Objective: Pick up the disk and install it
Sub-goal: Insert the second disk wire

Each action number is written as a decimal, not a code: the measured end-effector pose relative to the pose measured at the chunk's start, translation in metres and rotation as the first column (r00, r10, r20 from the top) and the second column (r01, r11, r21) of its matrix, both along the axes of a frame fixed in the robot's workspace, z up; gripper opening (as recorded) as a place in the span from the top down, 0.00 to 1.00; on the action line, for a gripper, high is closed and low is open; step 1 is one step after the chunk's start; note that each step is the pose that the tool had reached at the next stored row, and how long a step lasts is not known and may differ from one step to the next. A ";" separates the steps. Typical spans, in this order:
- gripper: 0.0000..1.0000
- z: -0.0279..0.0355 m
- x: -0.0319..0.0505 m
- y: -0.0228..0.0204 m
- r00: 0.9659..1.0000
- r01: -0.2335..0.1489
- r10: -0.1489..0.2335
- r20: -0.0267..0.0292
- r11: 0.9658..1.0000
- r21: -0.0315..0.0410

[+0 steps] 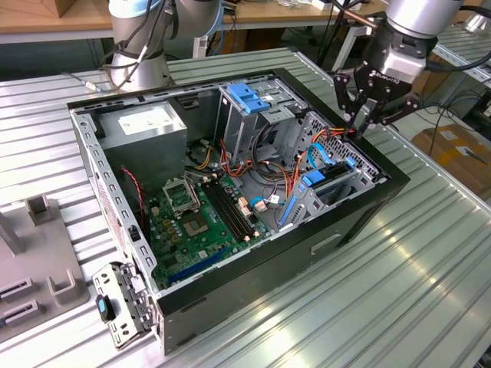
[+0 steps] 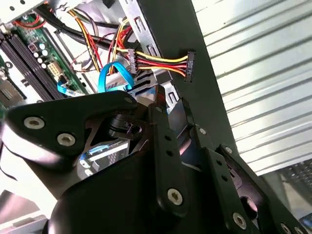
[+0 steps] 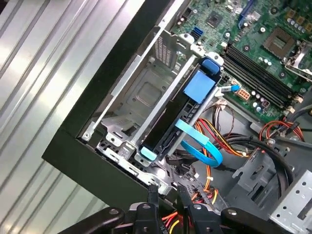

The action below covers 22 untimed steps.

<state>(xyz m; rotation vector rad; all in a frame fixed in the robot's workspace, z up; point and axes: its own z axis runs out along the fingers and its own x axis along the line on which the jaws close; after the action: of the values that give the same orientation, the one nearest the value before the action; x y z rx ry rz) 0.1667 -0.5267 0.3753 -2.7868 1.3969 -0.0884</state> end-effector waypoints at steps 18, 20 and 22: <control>0.71 -0.0004 0.0003 0.0000 0.896 -0.444 0.444 0.002 0.896 -0.001; 0.71 -0.0005 0.0002 0.0000 0.873 -0.487 0.487 0.003 0.873 -0.001; 0.71 -0.0006 0.0003 0.0000 0.855 -0.519 0.519 0.003 0.855 -0.001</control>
<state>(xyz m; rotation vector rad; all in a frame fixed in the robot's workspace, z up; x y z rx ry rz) 0.1670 -0.5267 0.3747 -3.0450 0.5911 -0.0805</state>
